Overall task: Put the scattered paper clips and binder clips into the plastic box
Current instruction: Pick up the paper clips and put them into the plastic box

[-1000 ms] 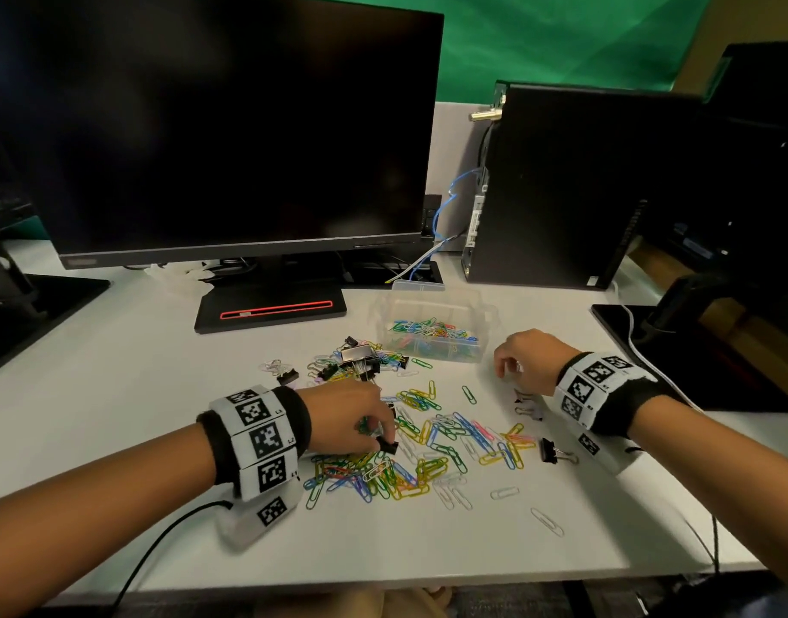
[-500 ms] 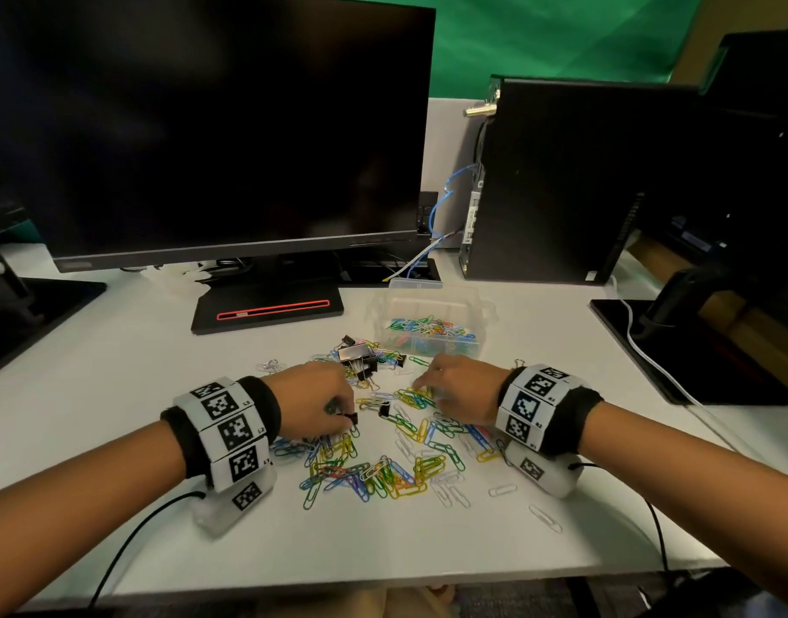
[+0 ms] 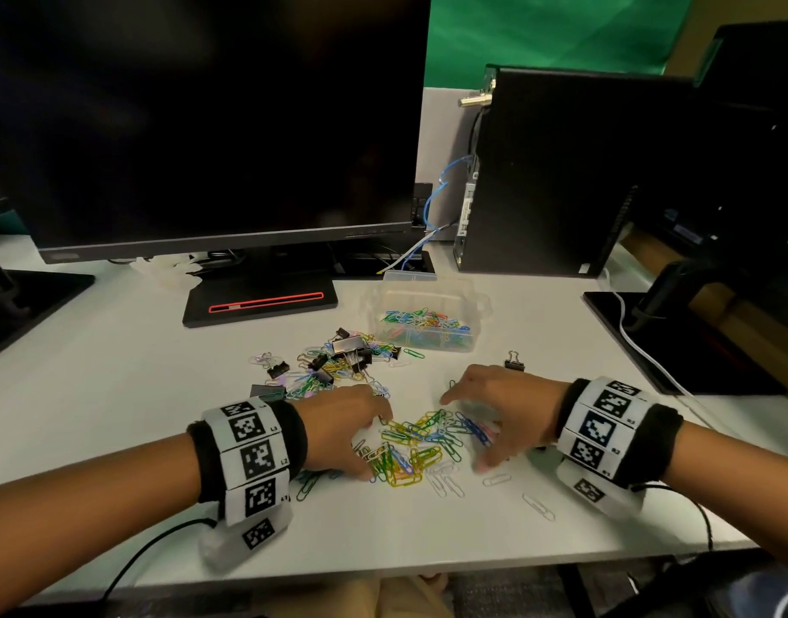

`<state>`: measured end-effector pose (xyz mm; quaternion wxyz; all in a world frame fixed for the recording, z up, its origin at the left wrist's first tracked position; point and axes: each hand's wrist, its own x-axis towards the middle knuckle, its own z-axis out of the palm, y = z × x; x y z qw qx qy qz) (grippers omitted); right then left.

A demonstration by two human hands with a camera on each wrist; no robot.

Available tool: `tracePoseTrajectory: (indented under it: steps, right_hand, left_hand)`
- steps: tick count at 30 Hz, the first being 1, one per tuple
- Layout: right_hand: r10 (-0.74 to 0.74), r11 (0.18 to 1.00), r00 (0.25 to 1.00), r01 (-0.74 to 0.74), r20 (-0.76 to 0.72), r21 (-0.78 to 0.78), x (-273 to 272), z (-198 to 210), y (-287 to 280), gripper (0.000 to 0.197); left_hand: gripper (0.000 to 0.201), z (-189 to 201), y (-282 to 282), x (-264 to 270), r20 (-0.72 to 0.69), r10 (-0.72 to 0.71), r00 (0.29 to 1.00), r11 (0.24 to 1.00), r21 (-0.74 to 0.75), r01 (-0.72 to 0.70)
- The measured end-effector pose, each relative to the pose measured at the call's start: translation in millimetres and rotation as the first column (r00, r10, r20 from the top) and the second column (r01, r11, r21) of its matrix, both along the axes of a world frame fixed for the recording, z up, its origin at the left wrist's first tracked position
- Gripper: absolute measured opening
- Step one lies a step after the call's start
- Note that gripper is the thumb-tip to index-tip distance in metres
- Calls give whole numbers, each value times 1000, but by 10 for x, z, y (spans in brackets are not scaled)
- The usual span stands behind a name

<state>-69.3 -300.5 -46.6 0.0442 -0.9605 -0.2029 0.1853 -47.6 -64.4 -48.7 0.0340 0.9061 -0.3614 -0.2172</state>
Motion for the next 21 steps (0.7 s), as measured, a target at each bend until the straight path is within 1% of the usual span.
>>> tracePoseTrajectory:
  steps: [2, 3, 5, 9, 12, 14, 17, 18, 19, 21]
  right_hand:
    - [-42, 998, 998, 40, -42, -44, -29, -17, -70, 94]
    - [-61, 997, 996, 58, -62, -51, -32, -29, -92, 97]
    - [-85, 996, 993, 83, -79, -36, -25, -59, -103, 98]
    - [-93, 995, 994, 94, -62, 15, -14, -76, 20, 84]
    - [-92, 992, 995, 95, -43, 81, 18, -100, 132, 74]
    - [-105, 989, 994, 107, -24, 100, 52, -124, 175, 69]
    - [-137, 983, 991, 137, -11, 123, 98, -142, 213, 62]
    - [-141, 981, 990, 142, -16, 131, 111, -142, 222, 58]
    - [-141, 980, 990, 144, -26, 140, 120, -138, 227, 54]
    - [-145, 976, 988, 152, -56, 158, 137, -139, 227, 47]
  left_hand:
    - [67, -7, -40, -10, -2, 3, 1000, 1000, -21, -3]
    - [69, -16, -62, -14, -6, 5, 1000, 1000, -28, -6]
    - [70, -39, -127, -15, -10, 7, 1000, 999, -35, -7]
    - [64, -64, -328, -16, -13, -7, 1000, 1000, -28, 6]
    - [59, -69, -461, -2, -16, -7, 1000, 998, -57, 6]
    - [65, -90, -500, 24, -29, 18, 999, 997, -79, -21]
    - [82, -128, -506, 49, -37, 42, 998, 995, -87, -45]
    - [84, -142, -505, 53, -36, 46, 998, 995, -88, -49]
    - [82, -153, -508, 54, -35, 52, 998, 994, -91, -55]
    - [72, -166, -525, 62, -26, 60, 998, 993, -95, -63]
